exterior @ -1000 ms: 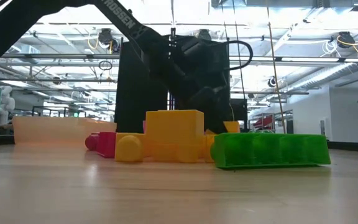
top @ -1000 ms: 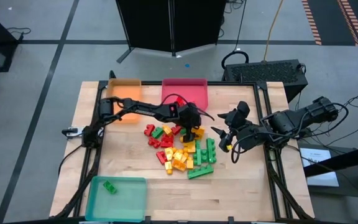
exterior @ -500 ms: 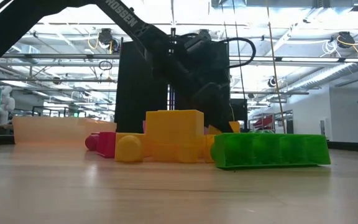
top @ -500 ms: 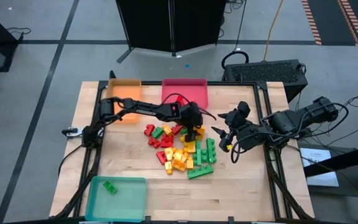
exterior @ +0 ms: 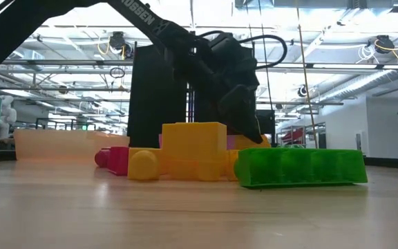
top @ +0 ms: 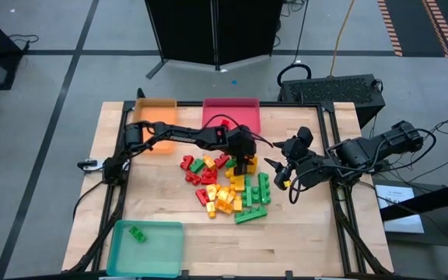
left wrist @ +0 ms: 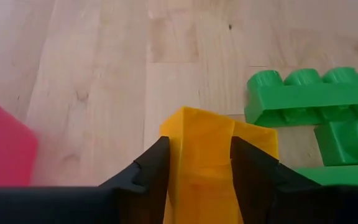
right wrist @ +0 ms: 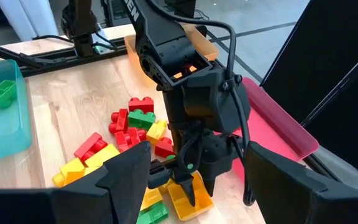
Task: Sort blocks
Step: Put the yellow game piece into the yellow bin
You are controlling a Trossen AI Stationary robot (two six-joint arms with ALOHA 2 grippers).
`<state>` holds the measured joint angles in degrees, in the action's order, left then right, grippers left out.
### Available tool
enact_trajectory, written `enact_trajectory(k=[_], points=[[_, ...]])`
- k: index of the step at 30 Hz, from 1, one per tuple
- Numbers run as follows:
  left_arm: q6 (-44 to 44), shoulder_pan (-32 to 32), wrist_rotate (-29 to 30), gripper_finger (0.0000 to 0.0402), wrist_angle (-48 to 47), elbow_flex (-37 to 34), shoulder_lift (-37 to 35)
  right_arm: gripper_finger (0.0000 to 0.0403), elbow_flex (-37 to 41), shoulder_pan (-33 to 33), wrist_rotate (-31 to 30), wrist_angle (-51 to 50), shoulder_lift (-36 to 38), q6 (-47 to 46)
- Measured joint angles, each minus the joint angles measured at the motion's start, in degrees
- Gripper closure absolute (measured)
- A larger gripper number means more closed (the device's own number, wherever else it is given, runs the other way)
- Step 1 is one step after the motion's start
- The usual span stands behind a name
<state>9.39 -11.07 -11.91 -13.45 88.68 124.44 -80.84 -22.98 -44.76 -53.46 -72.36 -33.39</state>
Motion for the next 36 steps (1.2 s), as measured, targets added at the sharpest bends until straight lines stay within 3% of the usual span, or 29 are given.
enact_trajectory(k=[15,23,30,36], points=[[-1.62,-0.28,1.97,0.0268,-2.17,1.25,-0.43,0.0154,-0.02,0.00,-0.21,0.01,0.00,-0.02],[-1.66,-0.28,3.19,0.0269,-11.47,7.43,-2.10,0.0154,-0.09,0.00,-0.21,0.01,-0.02,0.00],[-1.54,-0.96,4.43,0.0269,-19.11,9.08,-8.22,0.0154,-0.09,0.00,-0.21,0.24,-0.02,-0.09],[-1.38,-6.26,5.72,0.0269,-25.99,7.09,-16.93,0.0154,-0.09,0.00,-0.19,0.46,-0.02,-0.09]])
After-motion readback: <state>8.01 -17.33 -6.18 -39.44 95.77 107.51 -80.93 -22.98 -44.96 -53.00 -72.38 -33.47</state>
